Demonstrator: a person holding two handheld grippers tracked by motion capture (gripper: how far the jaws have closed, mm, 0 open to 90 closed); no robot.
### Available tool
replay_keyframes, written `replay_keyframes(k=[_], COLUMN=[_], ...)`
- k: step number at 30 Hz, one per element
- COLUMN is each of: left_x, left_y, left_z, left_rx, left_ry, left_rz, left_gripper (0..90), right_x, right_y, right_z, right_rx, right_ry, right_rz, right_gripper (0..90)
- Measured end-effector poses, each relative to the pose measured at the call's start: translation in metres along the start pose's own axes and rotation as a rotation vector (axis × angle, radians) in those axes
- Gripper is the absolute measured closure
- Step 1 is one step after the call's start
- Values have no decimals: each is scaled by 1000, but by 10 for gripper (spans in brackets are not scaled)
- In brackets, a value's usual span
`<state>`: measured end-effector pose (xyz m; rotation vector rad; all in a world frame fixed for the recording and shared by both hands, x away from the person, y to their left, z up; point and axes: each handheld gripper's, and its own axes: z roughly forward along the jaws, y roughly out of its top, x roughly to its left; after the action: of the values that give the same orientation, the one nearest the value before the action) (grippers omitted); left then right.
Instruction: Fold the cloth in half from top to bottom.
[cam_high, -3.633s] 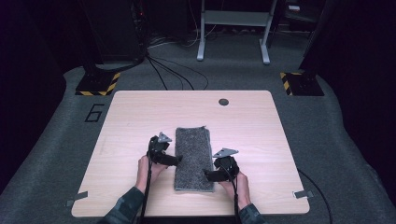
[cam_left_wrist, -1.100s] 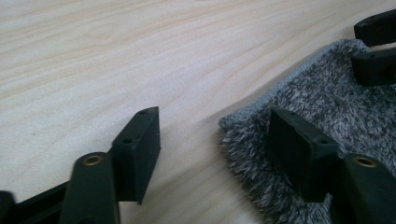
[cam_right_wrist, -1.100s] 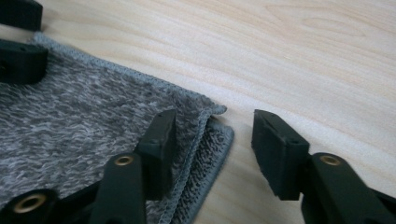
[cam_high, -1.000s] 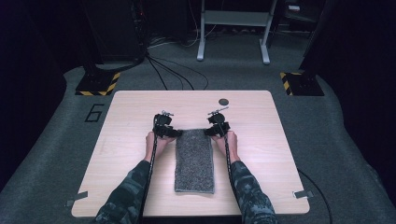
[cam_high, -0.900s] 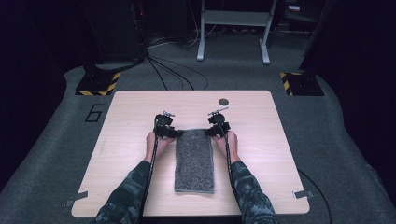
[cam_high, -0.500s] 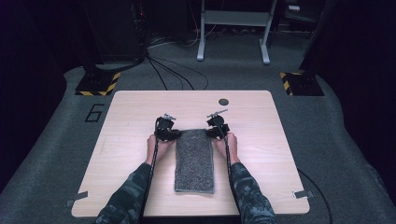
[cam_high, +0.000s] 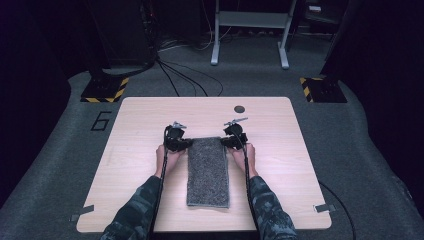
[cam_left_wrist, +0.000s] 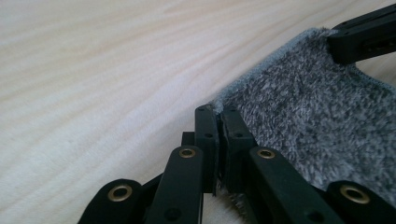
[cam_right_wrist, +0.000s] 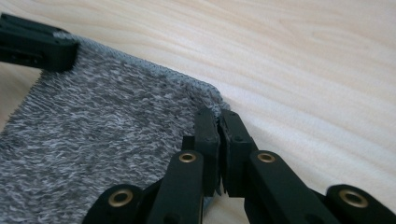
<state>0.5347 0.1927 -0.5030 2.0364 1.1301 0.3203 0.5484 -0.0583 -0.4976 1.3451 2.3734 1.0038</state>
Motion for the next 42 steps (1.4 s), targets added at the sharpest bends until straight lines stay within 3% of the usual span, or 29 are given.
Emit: replay_keyframes(k=[8, 17, 26, 34, 42], left_x=[-2, -4, -7, -5, -9], left_y=[16, 33, 45, 55, 54], left_z=[-19, -31, -47, -59, -67], left_rx=[-60, -127, -178, -206, -209], left_ry=[8, 35, 47, 41, 24], left_rz=[30, 47, 83, 82, 97], left_gripper=[871, 871, 871, 871, 871], right_x=[5, 4, 7, 11, 14], right_y=[10, 28, 40, 50, 46], right_z=[-17, -32, -51, -66, -73], right_rx=[-52, -116, -174, -222, -229], right_ry=[-11, -18, -16, -23, -8], right_rz=[-52, -50, -90, -122, -125], right_gripper=[874, 874, 874, 873, 873])
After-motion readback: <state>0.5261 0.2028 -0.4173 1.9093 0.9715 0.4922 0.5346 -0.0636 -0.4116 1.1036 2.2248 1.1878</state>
